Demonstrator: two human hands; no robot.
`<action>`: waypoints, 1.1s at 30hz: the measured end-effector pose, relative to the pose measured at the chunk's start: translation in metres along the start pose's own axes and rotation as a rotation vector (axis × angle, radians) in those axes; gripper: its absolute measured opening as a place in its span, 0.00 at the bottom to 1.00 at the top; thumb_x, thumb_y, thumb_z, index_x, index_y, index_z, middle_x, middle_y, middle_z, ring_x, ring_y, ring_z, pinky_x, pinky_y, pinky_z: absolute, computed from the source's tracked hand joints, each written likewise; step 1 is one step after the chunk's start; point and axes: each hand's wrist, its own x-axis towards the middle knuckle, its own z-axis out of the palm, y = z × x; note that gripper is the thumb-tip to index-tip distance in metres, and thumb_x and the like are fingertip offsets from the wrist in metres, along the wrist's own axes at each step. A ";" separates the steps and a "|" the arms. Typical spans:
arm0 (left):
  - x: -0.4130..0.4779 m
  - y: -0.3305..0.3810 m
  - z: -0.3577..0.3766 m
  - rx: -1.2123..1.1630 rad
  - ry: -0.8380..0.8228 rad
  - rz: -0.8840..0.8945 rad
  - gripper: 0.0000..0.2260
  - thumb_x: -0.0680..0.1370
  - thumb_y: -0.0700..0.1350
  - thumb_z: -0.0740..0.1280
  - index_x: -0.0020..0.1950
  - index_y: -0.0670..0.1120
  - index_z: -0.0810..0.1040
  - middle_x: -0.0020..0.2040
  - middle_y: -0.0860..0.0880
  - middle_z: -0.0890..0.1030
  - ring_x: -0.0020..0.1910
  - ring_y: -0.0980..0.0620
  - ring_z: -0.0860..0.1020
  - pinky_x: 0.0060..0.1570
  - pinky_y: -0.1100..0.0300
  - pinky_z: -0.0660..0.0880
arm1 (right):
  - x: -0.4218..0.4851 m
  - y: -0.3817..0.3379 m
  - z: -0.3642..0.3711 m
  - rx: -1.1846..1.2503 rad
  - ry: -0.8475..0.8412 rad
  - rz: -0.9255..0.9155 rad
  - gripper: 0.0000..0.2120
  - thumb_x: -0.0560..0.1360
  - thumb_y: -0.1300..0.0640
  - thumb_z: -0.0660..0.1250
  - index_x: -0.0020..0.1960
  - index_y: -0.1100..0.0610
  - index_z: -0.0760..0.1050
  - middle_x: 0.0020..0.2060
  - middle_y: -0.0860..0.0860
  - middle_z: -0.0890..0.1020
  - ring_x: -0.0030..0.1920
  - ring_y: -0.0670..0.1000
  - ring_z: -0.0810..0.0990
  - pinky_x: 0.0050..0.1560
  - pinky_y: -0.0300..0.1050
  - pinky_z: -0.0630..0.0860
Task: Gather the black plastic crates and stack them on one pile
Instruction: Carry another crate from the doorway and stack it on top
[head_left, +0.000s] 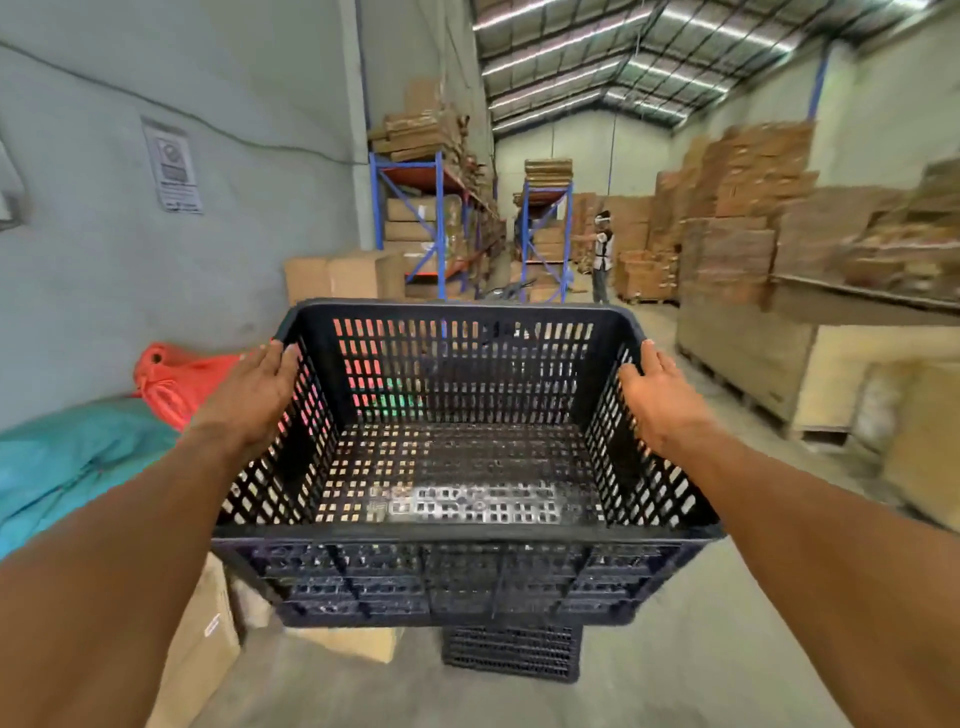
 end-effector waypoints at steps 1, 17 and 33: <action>0.019 0.004 -0.004 0.017 0.000 0.012 0.34 0.73 0.31 0.60 0.76 0.35 0.49 0.76 0.33 0.56 0.75 0.37 0.58 0.75 0.49 0.56 | 0.009 0.008 -0.004 -0.005 -0.003 0.008 0.28 0.75 0.72 0.62 0.73 0.65 0.59 0.77 0.69 0.49 0.78 0.67 0.52 0.75 0.56 0.59; 0.304 0.016 -0.016 -0.123 -0.010 -0.013 0.16 0.72 0.36 0.65 0.59 0.44 0.77 0.52 0.43 0.81 0.53 0.42 0.79 0.51 0.54 0.75 | 0.263 0.066 -0.042 0.026 -0.001 0.152 0.07 0.72 0.67 0.63 0.41 0.56 0.74 0.45 0.57 0.81 0.47 0.61 0.80 0.54 0.53 0.79; 0.548 0.035 0.099 -0.272 -0.082 0.108 0.12 0.75 0.41 0.66 0.59 0.44 0.77 0.53 0.45 0.79 0.54 0.45 0.77 0.52 0.57 0.74 | 0.482 0.094 0.042 0.034 -0.037 0.266 0.15 0.73 0.71 0.63 0.38 0.51 0.69 0.40 0.51 0.76 0.41 0.53 0.76 0.42 0.48 0.76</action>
